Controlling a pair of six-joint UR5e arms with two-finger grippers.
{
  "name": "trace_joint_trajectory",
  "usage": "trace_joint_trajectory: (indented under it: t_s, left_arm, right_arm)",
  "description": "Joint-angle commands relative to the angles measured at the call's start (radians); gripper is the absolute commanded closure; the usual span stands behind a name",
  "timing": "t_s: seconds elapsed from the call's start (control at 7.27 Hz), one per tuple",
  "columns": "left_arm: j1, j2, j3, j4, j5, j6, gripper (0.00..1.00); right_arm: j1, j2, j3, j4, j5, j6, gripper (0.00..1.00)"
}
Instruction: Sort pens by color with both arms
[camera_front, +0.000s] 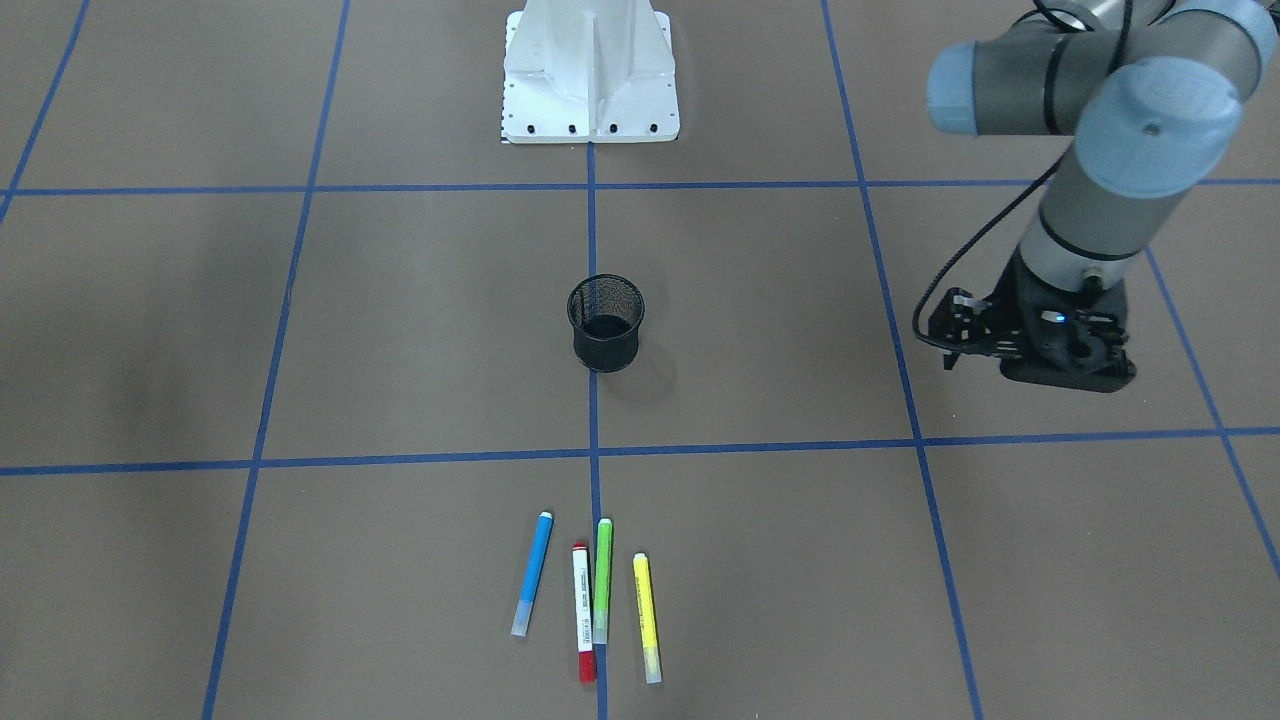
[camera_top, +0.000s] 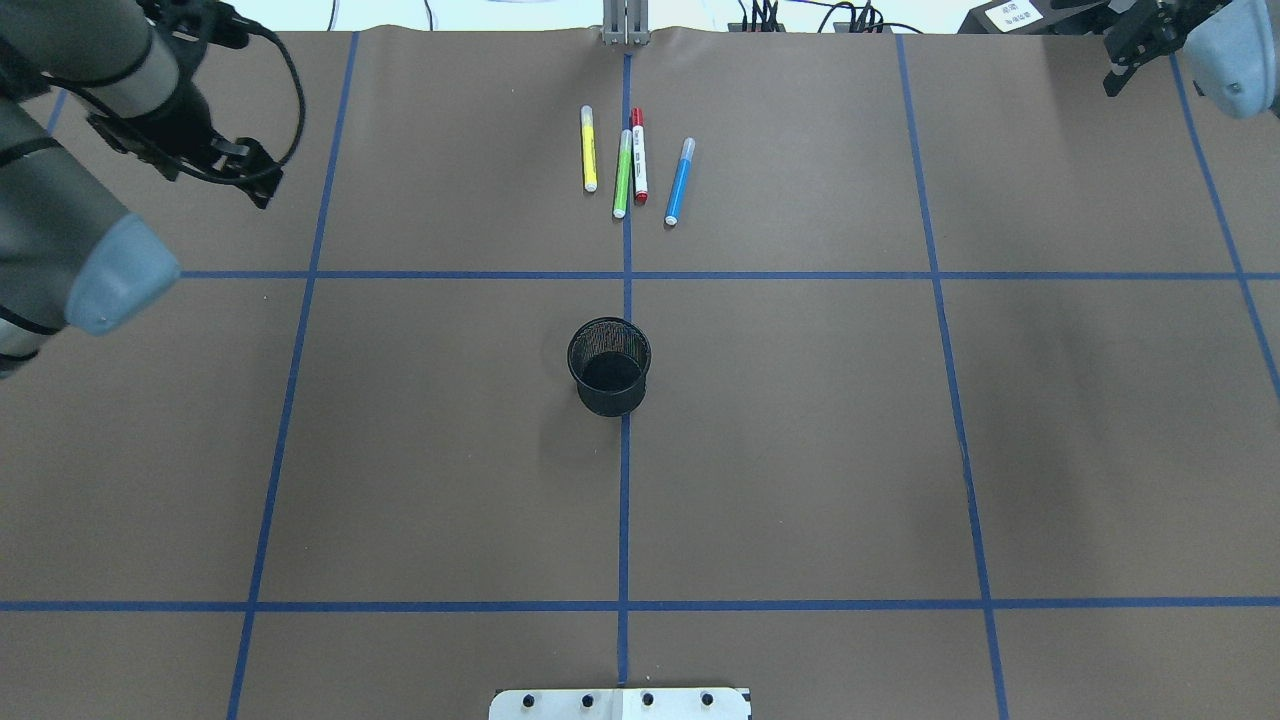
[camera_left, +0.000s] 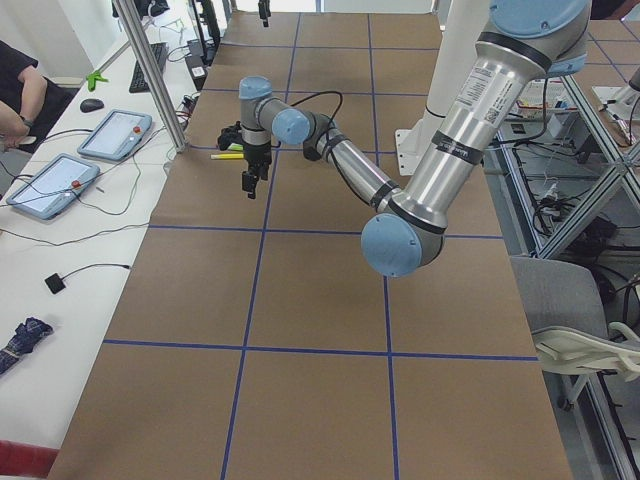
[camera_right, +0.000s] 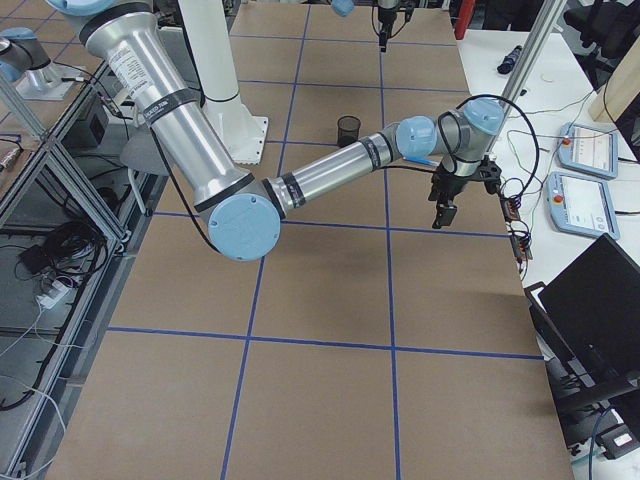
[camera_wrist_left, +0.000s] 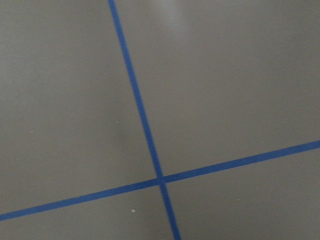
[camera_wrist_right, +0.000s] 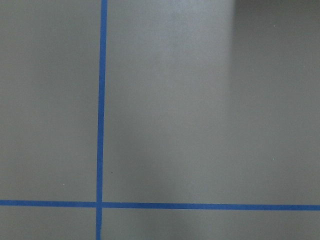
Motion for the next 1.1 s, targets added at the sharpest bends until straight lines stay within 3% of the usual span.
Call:
trace_joint_trajectory:
  t_s: [0.0,0.55,0.69,0.96]
  left_arm:
    - [-0.192,0.118,0.051,0.001,-0.127,0.139,0.00]
    - [-0.467,0.152,0.292,0.002,-0.161,0.603,0.00]
    - [-0.498,0.182,0.307,-0.001,-0.166,0.648,0.00]
    - [-0.515,0.232,0.297,0.002,-0.276,0.647,0.00]
  right_arm:
    - [0.043,-0.058,-0.004,-0.008,0.007,-0.010,0.00]
    - [0.157,-0.242,-0.006,0.003,0.027,-0.319,0.00]
    - [0.172,-0.293,-0.001,0.003,0.030,-0.394,0.00]
    - [0.198,-0.344,-0.002,0.006,0.026,-0.401,0.00]
